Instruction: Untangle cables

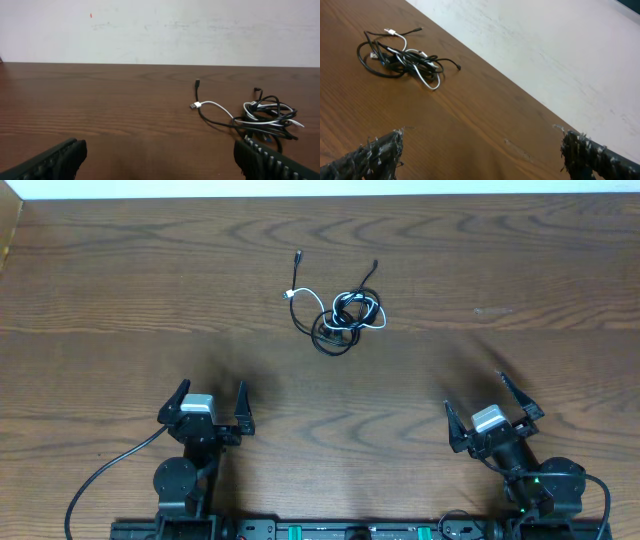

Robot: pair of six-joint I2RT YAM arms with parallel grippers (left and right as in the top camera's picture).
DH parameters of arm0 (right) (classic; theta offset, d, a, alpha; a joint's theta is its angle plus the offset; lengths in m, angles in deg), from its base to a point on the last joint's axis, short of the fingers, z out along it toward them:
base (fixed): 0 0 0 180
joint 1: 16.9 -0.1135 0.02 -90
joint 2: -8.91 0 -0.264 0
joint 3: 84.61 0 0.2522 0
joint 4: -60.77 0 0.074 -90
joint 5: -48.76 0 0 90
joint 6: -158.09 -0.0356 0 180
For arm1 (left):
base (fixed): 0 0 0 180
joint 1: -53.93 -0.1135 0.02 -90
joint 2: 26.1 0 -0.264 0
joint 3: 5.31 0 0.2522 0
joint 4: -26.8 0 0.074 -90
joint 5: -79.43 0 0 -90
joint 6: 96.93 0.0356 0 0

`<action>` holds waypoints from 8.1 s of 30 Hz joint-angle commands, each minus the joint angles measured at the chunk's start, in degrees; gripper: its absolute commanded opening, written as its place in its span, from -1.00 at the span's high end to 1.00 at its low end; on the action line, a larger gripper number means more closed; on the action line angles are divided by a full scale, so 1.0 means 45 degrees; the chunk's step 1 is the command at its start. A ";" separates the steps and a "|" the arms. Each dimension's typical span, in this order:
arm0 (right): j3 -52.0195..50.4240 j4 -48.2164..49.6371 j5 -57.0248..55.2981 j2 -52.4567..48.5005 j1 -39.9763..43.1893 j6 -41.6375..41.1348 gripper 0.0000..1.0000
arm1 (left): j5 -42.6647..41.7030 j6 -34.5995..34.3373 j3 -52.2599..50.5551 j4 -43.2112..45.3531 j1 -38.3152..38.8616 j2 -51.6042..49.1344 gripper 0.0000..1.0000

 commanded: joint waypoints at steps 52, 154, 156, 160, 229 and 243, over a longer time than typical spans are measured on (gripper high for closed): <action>-0.0053 0.0321 0.1224 0.0068 0.0034 -0.0117 -0.99 | 0.0015 -0.0010 -0.0175 -0.0520 -0.0063 0.0087 -1.00; 1.2172 0.2822 1.0321 -1.6801 -0.0029 -0.6305 -0.98 | -0.4065 -0.0160 1.3784 -0.7223 -0.0063 -1.4173 -1.00; 1.2172 0.4439 1.1589 -1.7175 -0.0126 -0.6960 -0.99 | -0.4794 -0.0155 1.3784 -0.7189 -0.0063 -1.4678 -1.00; 1.2172 0.8480 1.1171 -1.7811 -0.0325 -1.1001 -0.98 | -0.5149 -0.0831 1.3780 -0.7349 -0.0063 -1.5543 -1.00; 1.2167 1.4270 0.8476 -2.0507 0.0131 -1.8952 -0.92 | -0.6989 -0.1545 1.3780 -0.6416 -0.0063 -1.5873 0.75; 1.2167 1.0914 0.7980 -2.0507 -0.0427 -1.5999 -0.92 | -0.7655 -0.1632 1.3780 -0.5285 -0.0063 -1.5878 -0.88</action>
